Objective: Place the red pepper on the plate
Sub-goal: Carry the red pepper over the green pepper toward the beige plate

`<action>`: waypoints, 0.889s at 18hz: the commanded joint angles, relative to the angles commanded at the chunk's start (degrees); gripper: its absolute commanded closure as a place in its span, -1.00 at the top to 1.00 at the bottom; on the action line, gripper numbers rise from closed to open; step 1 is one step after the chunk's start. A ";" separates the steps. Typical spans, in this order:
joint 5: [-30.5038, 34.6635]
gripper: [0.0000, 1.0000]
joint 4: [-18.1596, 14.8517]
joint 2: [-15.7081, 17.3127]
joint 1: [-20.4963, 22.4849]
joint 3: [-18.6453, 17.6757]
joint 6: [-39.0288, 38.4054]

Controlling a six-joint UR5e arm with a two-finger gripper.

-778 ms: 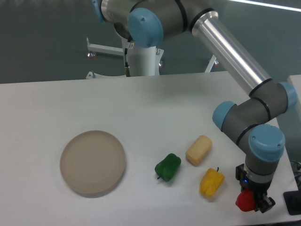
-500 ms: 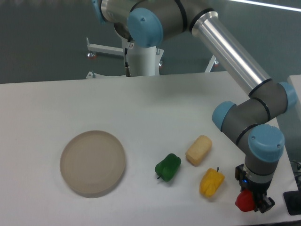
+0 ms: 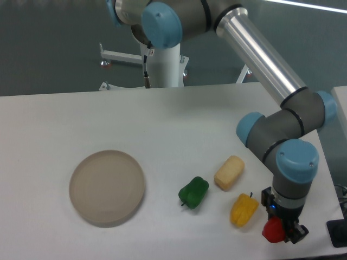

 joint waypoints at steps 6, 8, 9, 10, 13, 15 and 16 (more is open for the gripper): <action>-2.10 0.17 0.17 9.76 -3.09 -12.31 -9.67; -2.99 0.17 0.26 14.06 -5.01 -17.31 -14.50; -3.34 0.17 0.26 16.52 -6.15 -20.12 -17.66; -3.43 0.17 0.26 17.94 -7.21 -21.72 -19.52; -3.43 0.16 0.88 22.68 -10.72 -27.69 -27.33; -3.34 0.16 1.31 24.10 -12.66 -29.99 -32.86; -2.64 0.16 1.75 24.45 -13.80 -30.69 -35.51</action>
